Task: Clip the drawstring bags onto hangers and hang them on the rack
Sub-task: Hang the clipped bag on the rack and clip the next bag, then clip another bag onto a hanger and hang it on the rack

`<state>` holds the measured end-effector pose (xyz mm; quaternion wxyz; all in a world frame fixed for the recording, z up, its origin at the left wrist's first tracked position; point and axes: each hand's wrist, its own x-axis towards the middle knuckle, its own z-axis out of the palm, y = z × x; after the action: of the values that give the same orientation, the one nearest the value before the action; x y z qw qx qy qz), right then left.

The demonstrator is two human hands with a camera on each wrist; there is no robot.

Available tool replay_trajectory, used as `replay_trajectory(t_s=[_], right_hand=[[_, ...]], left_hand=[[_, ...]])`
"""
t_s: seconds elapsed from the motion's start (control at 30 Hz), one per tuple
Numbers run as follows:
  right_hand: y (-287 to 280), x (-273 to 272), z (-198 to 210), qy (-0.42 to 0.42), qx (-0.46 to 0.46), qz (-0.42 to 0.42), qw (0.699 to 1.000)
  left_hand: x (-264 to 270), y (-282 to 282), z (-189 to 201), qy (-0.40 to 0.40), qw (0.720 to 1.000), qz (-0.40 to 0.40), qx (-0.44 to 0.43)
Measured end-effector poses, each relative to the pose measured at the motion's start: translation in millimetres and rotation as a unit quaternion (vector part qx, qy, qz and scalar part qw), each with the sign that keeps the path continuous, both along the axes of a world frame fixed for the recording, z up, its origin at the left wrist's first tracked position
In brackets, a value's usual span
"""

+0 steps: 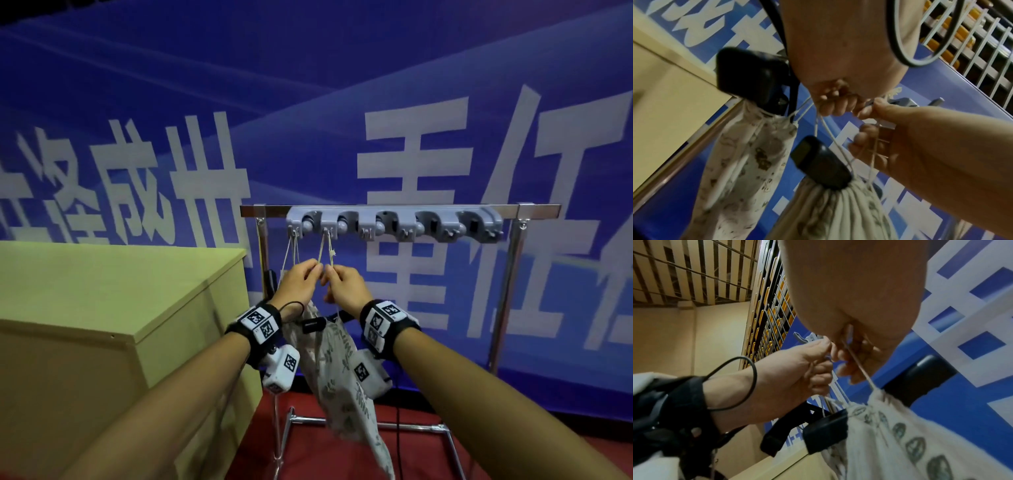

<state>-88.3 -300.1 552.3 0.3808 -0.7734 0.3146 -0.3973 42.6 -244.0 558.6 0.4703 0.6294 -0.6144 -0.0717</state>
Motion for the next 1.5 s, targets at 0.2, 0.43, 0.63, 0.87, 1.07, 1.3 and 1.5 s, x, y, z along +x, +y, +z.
replay_trajectory(t_s=[0.2, 0.43, 0.63, 0.87, 1.07, 1.3, 1.5], right_hand=[[48, -38, -28, 0.022, 0.048, 0.015, 0.998], [123, -106, -116, -0.067, 0.07, 0.067, 0.993], [160, -138, -246, -0.039, 0.118, 0.066, 0.99], [165, -113, -303, 0.139, 0.084, 0.11, 0.981], [160, -87, -319, 0.227, 0.023, 0.152, 0.962], [153, -75, -332, 0.244, 0.032, 0.132, 0.96], [157, -66, -338, 0.248, 0.039, 0.152, 0.956]], left_hand=[[-5, 40, -36, 0.003, 0.996, -0.012, 0.086], [-35, 102, -127, -0.107, 0.991, 0.08, 0.004], [-50, 137, -255, -0.063, 0.991, 0.119, 0.025], [-45, 184, -445, -0.04, 0.939, 0.137, 0.311], [-45, 219, -568, -0.178, 0.797, 0.025, 0.576], [-39, 269, -650, -0.219, 0.745, -0.013, 0.63], [-26, 292, -651, -0.305, 0.697, -0.061, 0.646]])
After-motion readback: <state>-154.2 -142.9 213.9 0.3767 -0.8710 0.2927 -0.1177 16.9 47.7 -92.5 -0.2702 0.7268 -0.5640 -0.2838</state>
